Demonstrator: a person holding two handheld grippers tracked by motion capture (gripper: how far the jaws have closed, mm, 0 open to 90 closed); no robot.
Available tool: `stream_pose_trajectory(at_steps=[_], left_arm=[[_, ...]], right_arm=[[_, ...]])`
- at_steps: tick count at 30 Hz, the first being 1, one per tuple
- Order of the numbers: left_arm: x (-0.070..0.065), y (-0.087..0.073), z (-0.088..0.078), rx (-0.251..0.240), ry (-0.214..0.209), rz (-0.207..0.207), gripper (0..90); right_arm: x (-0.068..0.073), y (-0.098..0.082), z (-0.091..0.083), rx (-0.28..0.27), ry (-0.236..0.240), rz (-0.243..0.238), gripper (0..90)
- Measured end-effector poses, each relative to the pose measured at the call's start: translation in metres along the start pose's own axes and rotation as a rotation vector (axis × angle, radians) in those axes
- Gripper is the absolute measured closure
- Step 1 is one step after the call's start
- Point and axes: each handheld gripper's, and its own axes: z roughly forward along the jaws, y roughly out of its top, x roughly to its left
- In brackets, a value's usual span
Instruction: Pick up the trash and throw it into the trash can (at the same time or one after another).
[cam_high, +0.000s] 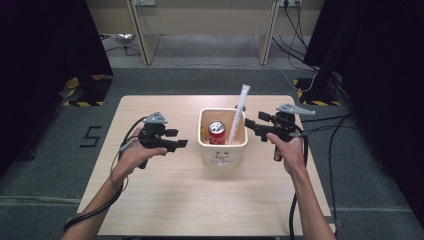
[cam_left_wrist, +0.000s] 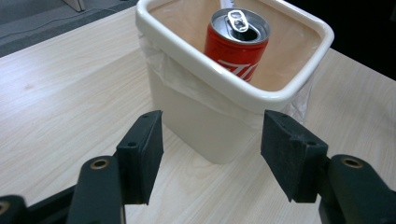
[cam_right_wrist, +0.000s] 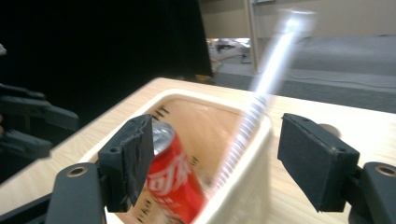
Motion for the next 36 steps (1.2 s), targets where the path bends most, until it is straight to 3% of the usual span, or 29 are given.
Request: stream_pose_trajectory(at_steps=[6,13,19,25,33,36], left_arm=[[0.002,-0.009,-0.005,-0.002,0.037,0.006,37.1],[0.003,-0.023,-0.004,0.002,0.057,0.015,32.8],[0.003,-0.036,-0.003,-0.001,0.079,0.015,29.6],[0.0,-0.049,-0.001,0.002,0.096,0.025,28.8],[0.0,-0.063,0.002,0.02,0.11,0.022,28.1],[0.0,-0.07,0.004,-0.004,0.099,-0.003,27.5]], right_arm=[[-0.009,-0.006,-0.017,0.004,-0.065,-0.009,23.5],[-0.017,-0.023,-0.03,0.063,-0.185,-0.075,18.6],[-0.02,-0.036,-0.035,0.092,-0.217,-0.083,17.9],[-0.015,-0.045,-0.037,0.135,-0.268,-0.142,17.3],[-0.014,-0.066,-0.039,0.177,-0.276,-0.131,17.2],[-0.013,-0.076,-0.04,0.193,-0.285,-0.132,17.3]])
